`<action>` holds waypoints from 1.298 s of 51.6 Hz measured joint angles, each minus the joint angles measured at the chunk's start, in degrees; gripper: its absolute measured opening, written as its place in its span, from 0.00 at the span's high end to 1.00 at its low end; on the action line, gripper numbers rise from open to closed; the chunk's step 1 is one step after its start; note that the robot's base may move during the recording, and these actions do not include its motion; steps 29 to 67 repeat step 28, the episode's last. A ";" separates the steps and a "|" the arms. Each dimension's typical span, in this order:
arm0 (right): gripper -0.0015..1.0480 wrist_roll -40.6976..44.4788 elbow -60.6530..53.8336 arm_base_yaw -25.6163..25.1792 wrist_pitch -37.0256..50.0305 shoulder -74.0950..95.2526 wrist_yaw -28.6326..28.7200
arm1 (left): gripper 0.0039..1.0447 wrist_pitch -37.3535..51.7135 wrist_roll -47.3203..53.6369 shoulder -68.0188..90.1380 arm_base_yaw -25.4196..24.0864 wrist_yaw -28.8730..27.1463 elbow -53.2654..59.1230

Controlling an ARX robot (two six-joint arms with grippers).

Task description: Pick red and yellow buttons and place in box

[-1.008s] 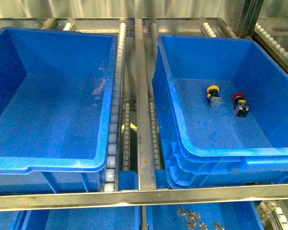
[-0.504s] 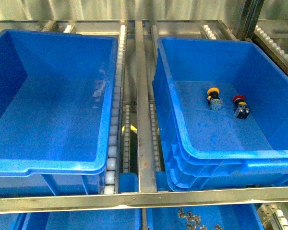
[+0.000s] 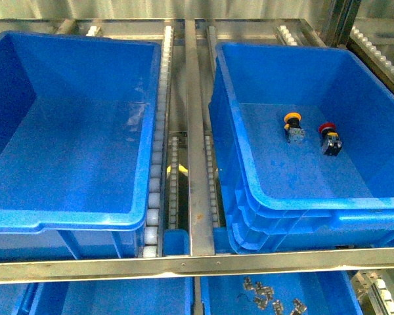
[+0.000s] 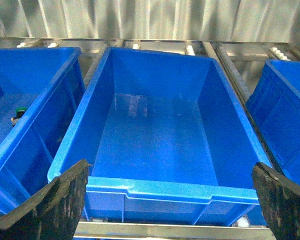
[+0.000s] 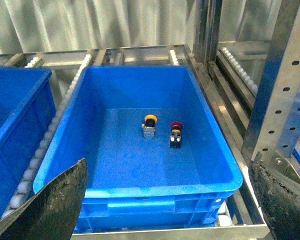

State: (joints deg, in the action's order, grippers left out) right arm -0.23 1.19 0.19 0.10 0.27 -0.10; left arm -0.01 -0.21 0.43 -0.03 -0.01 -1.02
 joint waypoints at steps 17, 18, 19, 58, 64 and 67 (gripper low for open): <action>0.07 0.00 0.00 0.00 0.00 0.00 0.00 | 0.07 0.00 0.00 0.00 0.00 0.00 0.00; 0.07 0.00 0.00 0.00 0.00 0.00 0.00 | 0.07 0.00 0.00 0.00 0.00 0.00 0.00; 0.07 0.00 0.00 0.00 0.00 0.00 0.00 | 0.07 0.00 0.00 0.00 0.00 0.00 0.00; 0.07 0.00 0.00 0.00 0.00 0.00 0.00 | 0.07 0.00 0.00 0.00 0.00 0.00 0.00; 0.07 0.00 0.00 0.00 0.00 0.00 0.00 | 0.07 0.00 0.00 0.00 0.00 0.00 0.00; 0.07 0.00 0.00 0.00 0.00 0.00 0.00 | 0.07 0.00 0.00 0.00 0.00 0.00 0.00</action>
